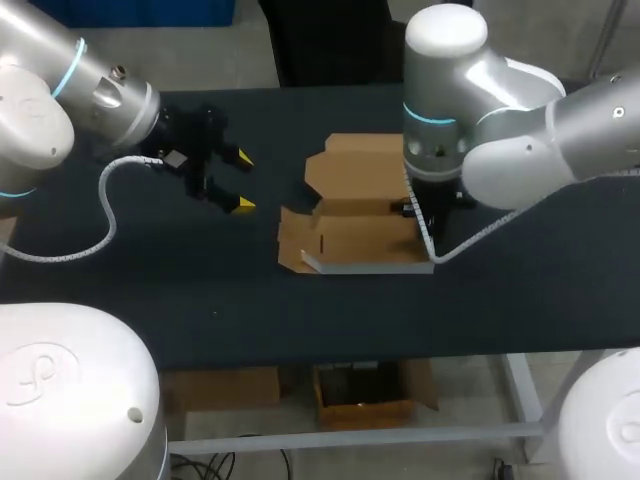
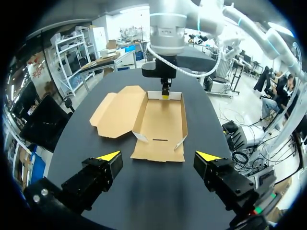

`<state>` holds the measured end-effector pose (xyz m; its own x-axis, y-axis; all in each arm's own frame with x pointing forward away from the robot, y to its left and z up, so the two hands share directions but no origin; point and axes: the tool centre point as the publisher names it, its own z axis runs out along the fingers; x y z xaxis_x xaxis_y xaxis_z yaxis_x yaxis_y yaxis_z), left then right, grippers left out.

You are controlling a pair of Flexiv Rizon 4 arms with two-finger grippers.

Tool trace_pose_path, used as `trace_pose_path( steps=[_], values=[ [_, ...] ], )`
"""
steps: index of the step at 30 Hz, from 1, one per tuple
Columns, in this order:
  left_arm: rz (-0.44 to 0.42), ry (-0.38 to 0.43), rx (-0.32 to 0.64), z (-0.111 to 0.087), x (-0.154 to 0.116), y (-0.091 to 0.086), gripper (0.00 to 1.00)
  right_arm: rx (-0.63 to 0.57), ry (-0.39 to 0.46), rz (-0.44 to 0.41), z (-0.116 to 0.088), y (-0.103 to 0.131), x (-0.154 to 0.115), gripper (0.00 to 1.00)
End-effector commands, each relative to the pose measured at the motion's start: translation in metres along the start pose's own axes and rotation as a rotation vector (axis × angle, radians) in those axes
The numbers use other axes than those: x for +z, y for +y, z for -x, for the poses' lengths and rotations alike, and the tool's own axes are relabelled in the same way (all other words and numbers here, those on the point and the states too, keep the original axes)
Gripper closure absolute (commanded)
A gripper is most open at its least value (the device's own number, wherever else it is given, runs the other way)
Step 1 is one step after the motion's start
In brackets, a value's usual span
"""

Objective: Assemble the packaging by folding the flat box into shape, placing the metal phone stand inside, and closing the box properly

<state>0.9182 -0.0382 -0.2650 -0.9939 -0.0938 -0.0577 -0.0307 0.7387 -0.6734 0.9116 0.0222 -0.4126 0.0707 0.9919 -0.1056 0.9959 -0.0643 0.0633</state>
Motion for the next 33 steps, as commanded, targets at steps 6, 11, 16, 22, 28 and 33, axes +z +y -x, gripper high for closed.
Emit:
trace_pose_path(
  steps=[6,11,16,22,28,33],
  values=[
    [0.004,0.003,-0.001,0.001,-0.001,0.0,0.0,0.026,-0.151,0.004,-0.01,0.004,-0.003,1.0],
    [0.004,0.003,-0.001,0.001,-0.001,0.0,0.0,0.03,-0.16,0.011,-0.01,0.004,-0.002,1.0],
    [0.004,0.003,-0.001,0.001,-0.001,0.0,0.0,0.014,-0.103,0.031,-0.008,0.002,-0.003,1.0],
    [0.004,0.003,-0.001,0.001,-0.001,0.0,0.0,-0.012,0.025,0.051,-0.007,-0.005,-0.004,1.0],
    [0.004,0.003,-0.001,0.001,-0.001,0.0,0.0,-0.025,0.094,0.052,-0.005,-0.008,-0.002,1.0],
    [0.004,0.003,-0.001,0.001,-0.001,0.0,0.0,-0.05,0.157,0.044,-0.004,-0.008,-0.001,1.0]
  ],
)
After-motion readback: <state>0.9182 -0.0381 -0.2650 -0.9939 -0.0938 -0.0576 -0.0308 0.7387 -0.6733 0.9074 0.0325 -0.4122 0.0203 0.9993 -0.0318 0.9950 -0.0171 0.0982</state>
